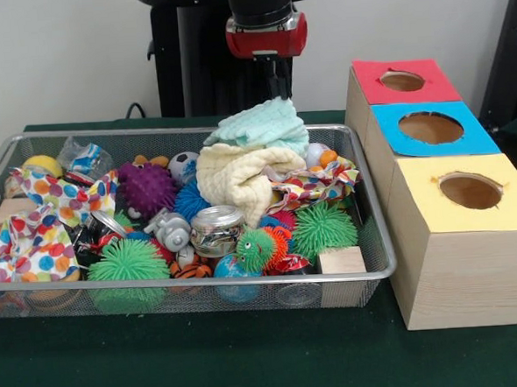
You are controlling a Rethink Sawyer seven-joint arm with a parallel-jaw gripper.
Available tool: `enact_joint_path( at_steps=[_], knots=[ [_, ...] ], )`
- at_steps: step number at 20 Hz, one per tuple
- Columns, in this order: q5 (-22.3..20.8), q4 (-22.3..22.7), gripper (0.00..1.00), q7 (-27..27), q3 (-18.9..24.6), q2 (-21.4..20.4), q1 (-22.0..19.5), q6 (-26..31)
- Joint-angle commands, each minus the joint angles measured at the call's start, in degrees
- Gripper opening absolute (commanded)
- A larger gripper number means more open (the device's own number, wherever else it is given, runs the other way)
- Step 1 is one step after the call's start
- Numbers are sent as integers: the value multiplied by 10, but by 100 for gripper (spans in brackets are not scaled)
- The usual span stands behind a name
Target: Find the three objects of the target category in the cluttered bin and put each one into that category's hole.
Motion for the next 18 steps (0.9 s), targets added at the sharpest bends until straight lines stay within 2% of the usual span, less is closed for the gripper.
enact_joint_path(
  at_steps=[1,11,12,18],
  knots=[
    [-20,-77,0,5,41,4,-11,19],
    [-21,-73,0,2,53,7,-22,22],
    [-21,-72,100,2,53,7,-22,21],
    [-18,-70,100,5,58,9,-28,22]
  ],
)
